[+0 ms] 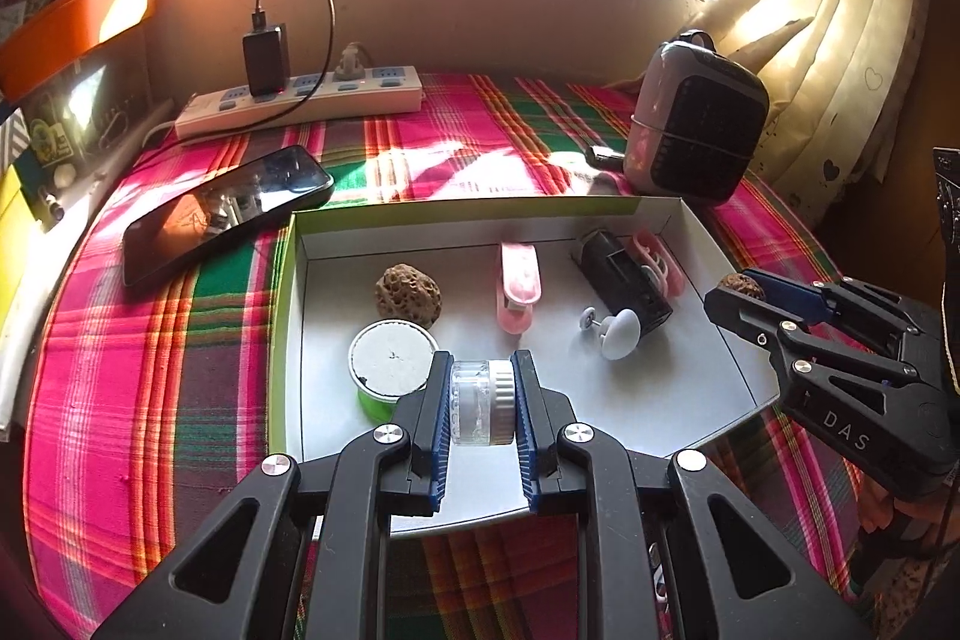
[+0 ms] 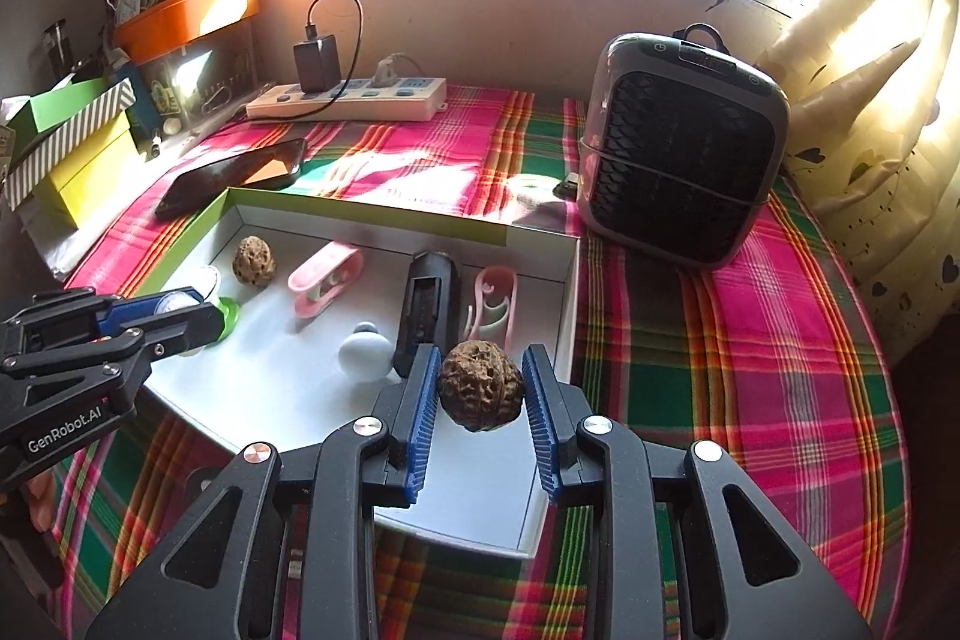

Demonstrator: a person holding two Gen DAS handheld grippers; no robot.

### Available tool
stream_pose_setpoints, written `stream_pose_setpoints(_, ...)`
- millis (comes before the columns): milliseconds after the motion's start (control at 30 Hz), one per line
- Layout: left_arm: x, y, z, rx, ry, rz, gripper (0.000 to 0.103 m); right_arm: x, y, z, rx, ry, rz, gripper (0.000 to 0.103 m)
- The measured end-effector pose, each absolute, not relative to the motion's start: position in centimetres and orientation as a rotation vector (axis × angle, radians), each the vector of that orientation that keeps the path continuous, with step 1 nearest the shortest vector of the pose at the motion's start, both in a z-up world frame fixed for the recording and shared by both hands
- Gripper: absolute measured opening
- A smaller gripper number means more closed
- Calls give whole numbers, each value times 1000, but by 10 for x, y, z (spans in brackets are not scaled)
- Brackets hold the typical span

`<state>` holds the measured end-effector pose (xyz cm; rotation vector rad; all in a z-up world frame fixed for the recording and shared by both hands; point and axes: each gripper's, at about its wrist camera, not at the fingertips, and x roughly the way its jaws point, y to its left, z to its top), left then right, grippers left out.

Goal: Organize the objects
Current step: 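Carry the clear jar and walnut over the tray with both tools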

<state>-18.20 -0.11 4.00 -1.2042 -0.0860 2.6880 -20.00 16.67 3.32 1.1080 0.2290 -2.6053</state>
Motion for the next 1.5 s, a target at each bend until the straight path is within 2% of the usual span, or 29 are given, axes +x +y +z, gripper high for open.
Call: stream_pose_setpoints(1500, -215, 2, 14, -1289, -22, 2695, 18, -216, 148, 12, 1139, 381, -2596, 30)
